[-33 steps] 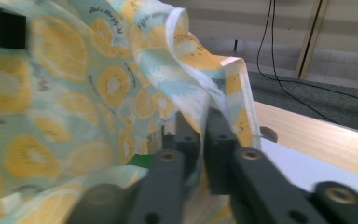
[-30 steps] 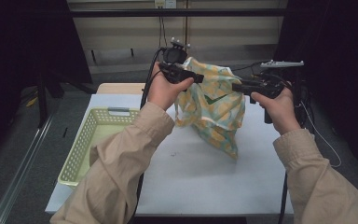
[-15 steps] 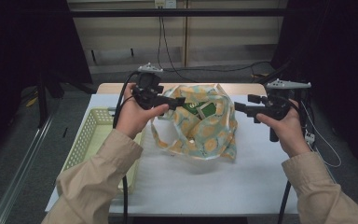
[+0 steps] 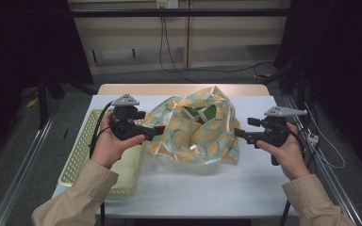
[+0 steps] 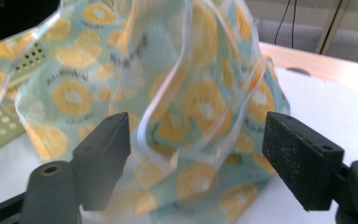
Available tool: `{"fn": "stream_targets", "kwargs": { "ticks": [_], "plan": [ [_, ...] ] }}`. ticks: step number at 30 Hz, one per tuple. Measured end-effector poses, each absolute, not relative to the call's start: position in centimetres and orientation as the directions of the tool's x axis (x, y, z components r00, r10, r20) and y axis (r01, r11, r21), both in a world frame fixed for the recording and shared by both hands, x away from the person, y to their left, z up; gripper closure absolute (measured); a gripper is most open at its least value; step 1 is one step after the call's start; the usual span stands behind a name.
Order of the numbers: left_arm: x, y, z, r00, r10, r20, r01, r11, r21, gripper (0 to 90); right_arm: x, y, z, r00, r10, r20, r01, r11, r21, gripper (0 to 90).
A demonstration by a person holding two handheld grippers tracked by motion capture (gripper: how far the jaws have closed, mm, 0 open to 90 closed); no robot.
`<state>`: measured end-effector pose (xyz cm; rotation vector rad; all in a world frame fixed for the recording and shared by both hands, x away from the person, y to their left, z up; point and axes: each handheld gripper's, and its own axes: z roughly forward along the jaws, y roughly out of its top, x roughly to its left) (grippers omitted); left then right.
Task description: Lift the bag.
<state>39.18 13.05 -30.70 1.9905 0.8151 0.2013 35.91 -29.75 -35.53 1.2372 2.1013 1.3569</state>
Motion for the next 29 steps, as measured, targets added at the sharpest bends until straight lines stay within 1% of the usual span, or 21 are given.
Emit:
{"fn": "stream_targets", "kwargs": {
  "ticks": [8, 12, 23, 29],
  "plan": [
    [37.7, 15.3, -33.2, 0.760, 0.626, -0.178, 0.472, -0.342, 0.812, 7.7, 34.4, -29.8, -37.3, -0.561, 0.815, 0.145, 0.484, 0.181, 0.856, 22.9],
    [37.0, 16.1, -34.2, 0.749, 0.634, -0.192, 0.485, -0.327, 0.811, 7.8, 33.7, -30.1, -38.2, -0.563, 0.814, 0.144, 0.484, 0.184, 0.855, 23.0],
    [35.4, 18.0, -35.6, 0.755, 0.633, -0.173, 0.474, -0.344, 0.810, 7.7, 31.8, -30.8, -40.7, -0.555, 0.821, 0.130, 0.496, 0.202, 0.844, 22.1],
    [34.0, 18.7, -36.2, 0.774, 0.614, -0.158, 0.455, -0.365, 0.812, 7.4, 30.8, -30.7, -42.2, -0.557, 0.817, 0.147, 0.500, 0.189, 0.845, 21.4]
  ]
}}
